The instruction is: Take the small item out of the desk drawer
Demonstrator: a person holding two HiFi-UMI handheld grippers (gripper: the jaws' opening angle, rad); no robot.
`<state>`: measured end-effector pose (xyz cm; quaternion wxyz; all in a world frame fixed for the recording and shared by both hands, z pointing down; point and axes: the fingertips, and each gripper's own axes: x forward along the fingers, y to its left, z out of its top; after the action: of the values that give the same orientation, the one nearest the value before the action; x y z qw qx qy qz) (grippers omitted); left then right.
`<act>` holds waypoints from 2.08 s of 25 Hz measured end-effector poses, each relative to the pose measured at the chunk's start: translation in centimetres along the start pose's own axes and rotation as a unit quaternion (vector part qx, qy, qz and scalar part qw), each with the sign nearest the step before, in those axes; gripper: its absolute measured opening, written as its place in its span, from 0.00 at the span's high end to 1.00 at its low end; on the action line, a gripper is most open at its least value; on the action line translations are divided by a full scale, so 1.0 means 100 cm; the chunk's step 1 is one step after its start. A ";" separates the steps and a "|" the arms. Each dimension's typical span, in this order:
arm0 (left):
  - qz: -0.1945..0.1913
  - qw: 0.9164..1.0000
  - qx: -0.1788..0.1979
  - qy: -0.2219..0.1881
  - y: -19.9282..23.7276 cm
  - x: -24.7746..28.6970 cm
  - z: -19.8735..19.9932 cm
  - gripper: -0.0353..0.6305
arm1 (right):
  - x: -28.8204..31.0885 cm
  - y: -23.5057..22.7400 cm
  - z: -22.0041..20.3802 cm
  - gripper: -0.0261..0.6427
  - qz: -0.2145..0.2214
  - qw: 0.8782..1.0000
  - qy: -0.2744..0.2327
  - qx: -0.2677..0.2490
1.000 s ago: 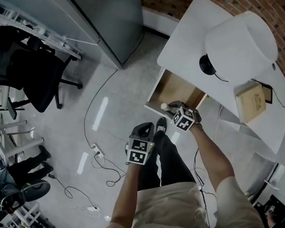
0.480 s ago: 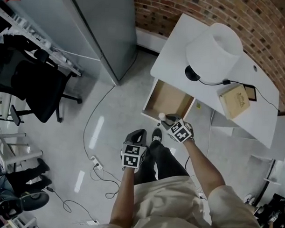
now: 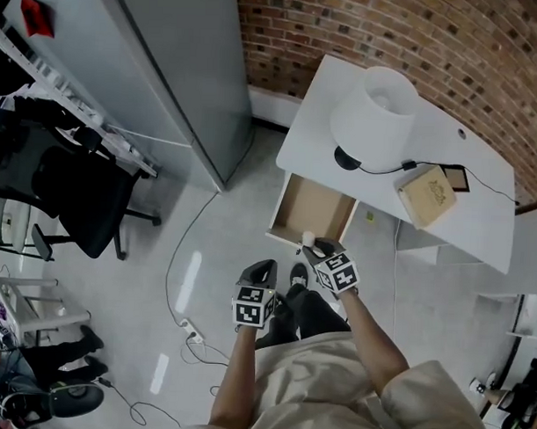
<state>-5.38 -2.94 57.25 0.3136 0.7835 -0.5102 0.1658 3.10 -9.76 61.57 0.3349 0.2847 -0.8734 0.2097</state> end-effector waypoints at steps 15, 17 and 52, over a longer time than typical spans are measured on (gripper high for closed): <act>-0.042 0.997 0.067 0.005 -0.027 -0.006 0.046 0.92 | -0.086 -0.011 0.038 0.75 -0.034 0.993 -0.075 0.079; -0.034 0.997 0.068 0.000 -0.022 -0.005 0.058 0.92 | -0.092 -0.012 0.045 0.75 -0.038 0.992 -0.086 0.082; -0.028 0.996 0.048 -0.063 -0.041 -0.015 0.098 0.92 | -0.110 0.012 0.054 0.75 -0.050 0.986 -0.135 0.090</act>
<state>-2.87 -7.24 47.73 0.2471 0.8206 -0.4982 0.1318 6.59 -7.97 49.96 0.1975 0.3827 -0.8726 0.2302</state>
